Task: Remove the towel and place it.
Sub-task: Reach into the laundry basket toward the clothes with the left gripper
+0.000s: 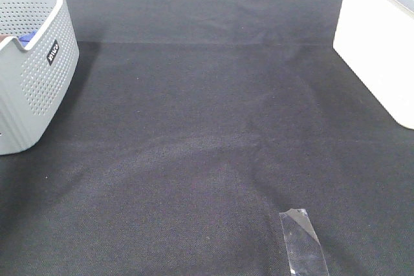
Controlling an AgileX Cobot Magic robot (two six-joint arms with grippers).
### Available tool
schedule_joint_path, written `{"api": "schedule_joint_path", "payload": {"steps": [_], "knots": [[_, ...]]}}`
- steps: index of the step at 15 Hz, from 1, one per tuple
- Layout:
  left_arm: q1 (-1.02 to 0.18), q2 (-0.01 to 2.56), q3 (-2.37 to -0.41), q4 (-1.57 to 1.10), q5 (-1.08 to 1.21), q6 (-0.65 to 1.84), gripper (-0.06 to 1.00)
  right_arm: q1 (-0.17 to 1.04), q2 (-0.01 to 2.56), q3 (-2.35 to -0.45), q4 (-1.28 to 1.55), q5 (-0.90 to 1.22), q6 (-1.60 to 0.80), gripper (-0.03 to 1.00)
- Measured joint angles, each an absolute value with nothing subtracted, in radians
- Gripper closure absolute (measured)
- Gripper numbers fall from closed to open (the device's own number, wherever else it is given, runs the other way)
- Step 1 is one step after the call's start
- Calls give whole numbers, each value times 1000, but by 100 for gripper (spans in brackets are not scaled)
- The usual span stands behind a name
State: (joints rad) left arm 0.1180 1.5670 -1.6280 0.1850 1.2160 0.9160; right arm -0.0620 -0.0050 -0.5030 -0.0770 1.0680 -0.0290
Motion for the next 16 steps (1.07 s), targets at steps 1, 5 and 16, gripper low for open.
{"api": "schedule_joint_path", "payload": {"steps": [1, 5, 16], "knots": [[139, 1627, -1675, 184, 1217, 928, 5, -62, -5, -503, -77, 1068, -29, 1], [190, 1864, -1874, 134, 1216, 975, 5, -62, -5, -503, -77, 1068, -29, 1], [191, 2161, -2002, 41, 1214, 1061, 5, -62, -5, -503, -77, 1068, -29, 1]]}}
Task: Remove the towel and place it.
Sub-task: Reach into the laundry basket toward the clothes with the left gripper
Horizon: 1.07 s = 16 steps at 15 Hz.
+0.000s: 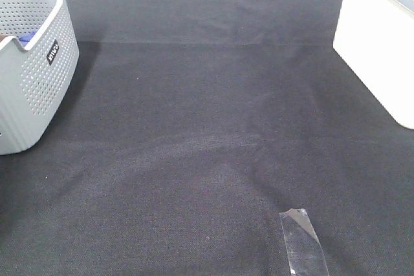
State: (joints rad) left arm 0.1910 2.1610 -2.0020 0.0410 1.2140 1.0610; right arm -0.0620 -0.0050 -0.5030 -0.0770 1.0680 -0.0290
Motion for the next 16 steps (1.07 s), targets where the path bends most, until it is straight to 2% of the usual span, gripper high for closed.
{"api": "schedule_joint_path", "payload": {"steps": [6, 11, 16], "knots": [[191, 2197, -2002, 0, 1213, 1003, 6, -62, -5, -503, -77, 1068, -29, 1], [191, 2198, -1977, -42, 1214, 860, 8, -62, -5, -503, -77, 1068, -28, 1], [191, 2199, -1973, 0, 1215, 740, 25, -62, -5, -503, -77, 1068, -28, 1]]}}
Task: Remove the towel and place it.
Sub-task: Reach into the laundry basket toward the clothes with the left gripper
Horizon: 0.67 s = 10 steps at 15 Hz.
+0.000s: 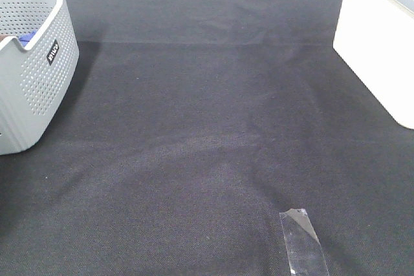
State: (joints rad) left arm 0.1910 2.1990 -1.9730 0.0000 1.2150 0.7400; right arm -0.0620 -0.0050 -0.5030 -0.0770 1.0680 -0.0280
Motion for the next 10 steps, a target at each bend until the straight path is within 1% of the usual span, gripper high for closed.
{"api": "schedule_joint_path", "payload": {"steps": [4, 8, 10], "knots": [[191, 2190, -1963, 8, 1214, 701, 26, -62, -5, -503, -77, 1068, -28, 1], [191, 2103, -1847, 31, 1217, 716, 26, -62, -5, -503, -77, 1068, -28, 1], [201, 2098, -1825, 28, 1218, 726, 26, -62, -5, -503, -77, 1068, -28, 1]]}}
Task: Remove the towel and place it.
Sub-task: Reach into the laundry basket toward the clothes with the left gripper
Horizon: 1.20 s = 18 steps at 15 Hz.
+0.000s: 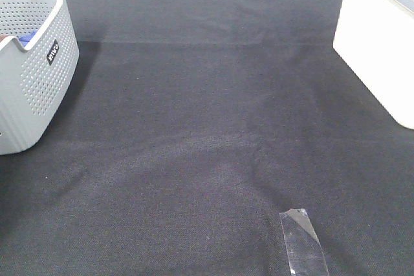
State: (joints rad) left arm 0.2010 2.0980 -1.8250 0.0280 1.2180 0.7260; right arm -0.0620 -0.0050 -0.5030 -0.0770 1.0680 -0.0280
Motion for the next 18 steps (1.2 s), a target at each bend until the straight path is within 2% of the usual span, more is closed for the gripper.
{"api": "schedule_joint_path", "payload": {"steps": [5, 18], "knots": [[248, 2097, -1822, 0, 1218, 728, 26, -62, -5, -503, -77, 1068, -21, 1], [248, 2097, -1822, -16, 1218, 714, 29, -62, -5, -503, -77, 1068, -20, 1]]}}
